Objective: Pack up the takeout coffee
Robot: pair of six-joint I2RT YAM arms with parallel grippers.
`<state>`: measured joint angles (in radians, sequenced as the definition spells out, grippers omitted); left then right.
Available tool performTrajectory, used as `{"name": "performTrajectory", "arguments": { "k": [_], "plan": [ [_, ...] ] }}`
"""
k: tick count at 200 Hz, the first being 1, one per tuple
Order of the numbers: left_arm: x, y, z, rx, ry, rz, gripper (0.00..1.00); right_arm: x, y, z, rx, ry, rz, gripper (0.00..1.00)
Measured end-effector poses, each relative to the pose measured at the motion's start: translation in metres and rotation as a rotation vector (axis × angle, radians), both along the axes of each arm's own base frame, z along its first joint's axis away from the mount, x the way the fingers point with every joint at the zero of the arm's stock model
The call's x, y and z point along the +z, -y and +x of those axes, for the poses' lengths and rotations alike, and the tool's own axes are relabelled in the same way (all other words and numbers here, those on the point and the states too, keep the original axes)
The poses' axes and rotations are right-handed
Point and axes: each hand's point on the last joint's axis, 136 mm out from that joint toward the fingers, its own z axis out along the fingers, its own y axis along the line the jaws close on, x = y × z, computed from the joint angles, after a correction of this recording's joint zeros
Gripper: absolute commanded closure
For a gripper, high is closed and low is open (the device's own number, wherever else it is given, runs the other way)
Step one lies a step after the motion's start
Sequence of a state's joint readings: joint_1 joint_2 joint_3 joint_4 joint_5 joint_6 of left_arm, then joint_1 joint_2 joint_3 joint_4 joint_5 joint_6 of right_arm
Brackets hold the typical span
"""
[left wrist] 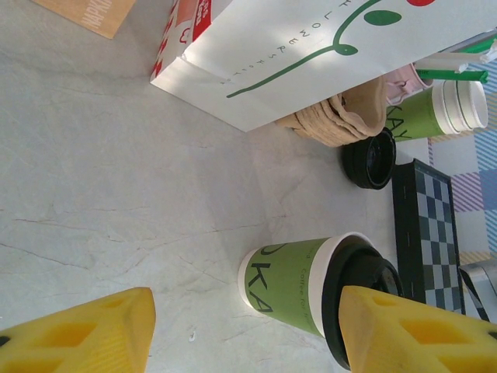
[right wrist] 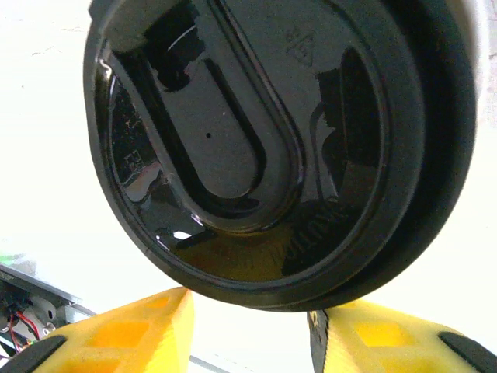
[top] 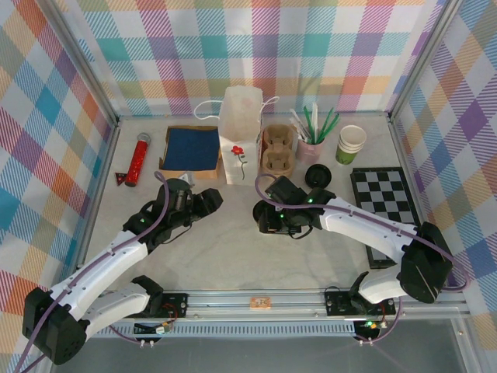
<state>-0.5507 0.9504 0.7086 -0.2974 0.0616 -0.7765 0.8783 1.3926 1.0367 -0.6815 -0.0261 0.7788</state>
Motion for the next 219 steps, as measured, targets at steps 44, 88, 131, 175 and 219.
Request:
{"name": "performTrajectory", "arguments": {
  "k": [44,88,131,175,219],
  "plan": [
    [-0.0015,-0.0024,-0.0016,0.004,-0.008,0.005,0.36,0.0,0.0022,0.0033,-0.013,0.011,-0.009,0.57],
    [0.0014,-0.0033,-0.0026,0.004,-0.001,0.001,0.36,0.0002,0.0046,0.0067,-0.026,0.013,-0.009,0.57],
    [0.0037,-0.0037,-0.0032,0.005,0.006,-0.003,0.36,0.0002,0.0046,0.0067,-0.026,0.013,-0.009,0.57],
    [0.0037,-0.0037,-0.0032,0.004,0.006,-0.002,0.36,-0.0003,0.0046,0.0069,-0.026,0.012,-0.01,0.57],
    [0.0037,-0.0037,-0.0032,0.002,0.008,0.0,0.36,-0.0018,0.0047,0.0073,-0.027,0.009,-0.014,0.56]
  ]
}}
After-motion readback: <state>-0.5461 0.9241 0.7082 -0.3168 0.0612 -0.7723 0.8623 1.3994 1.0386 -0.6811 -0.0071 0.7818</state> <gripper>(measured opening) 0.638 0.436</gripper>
